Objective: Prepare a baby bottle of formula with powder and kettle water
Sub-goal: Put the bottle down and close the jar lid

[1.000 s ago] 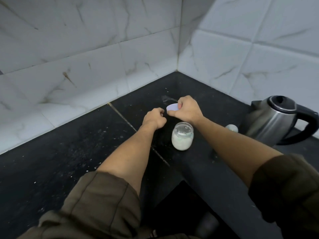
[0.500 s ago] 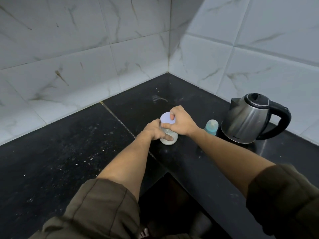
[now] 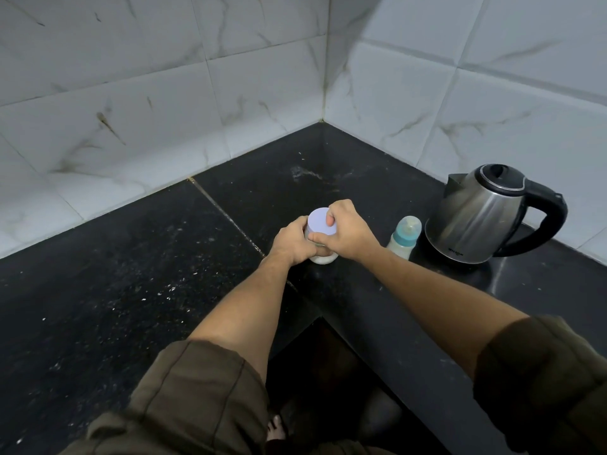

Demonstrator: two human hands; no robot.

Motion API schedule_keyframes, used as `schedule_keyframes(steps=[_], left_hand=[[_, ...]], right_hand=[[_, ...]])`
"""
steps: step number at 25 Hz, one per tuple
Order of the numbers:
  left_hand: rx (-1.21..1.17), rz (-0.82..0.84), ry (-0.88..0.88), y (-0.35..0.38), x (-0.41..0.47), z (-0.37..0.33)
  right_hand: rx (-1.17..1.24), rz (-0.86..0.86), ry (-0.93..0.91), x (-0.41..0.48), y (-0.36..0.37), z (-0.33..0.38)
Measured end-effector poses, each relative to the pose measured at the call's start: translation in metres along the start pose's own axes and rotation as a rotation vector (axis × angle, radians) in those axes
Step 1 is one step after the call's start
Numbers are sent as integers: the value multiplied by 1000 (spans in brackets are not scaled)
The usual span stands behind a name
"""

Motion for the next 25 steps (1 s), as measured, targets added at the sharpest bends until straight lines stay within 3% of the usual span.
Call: schedule_keyframes(steps=[6, 10, 15, 18, 22, 23, 25], left_hand=[[70, -1, -3, -5, 2, -2], [116, -13, 0, -7, 4, -3], [152, -30, 2, -8, 5, -5], [152, -35, -9, -10, 4, -5], [163, -32, -13, -11, 4, -5], [167, -34, -12, -11, 4, -5], [178, -38, -7, -11, 5, -5]], right_hand=[[-212, -20, -16, 4, -12, 12], [-270, 131, 36, 9, -14, 10], [-575, -86, 69, 9, -36, 12], [-550, -141, 67, 8, -46, 13], [-298, 272, -32, 10, -7, 21], [-335, 316, -37, 9, -1, 22], [-428, 210, -14, 14, -6, 23]])
Point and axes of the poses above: each hand's wrist, its own x-axis towards the middle knuckle, its own y-axis out of the palm, z = x × y, the point moved 10 cm from there along x, towards the middle knuckle, and after that the axes turned 6 degrees about y, right-handed, at the moved point
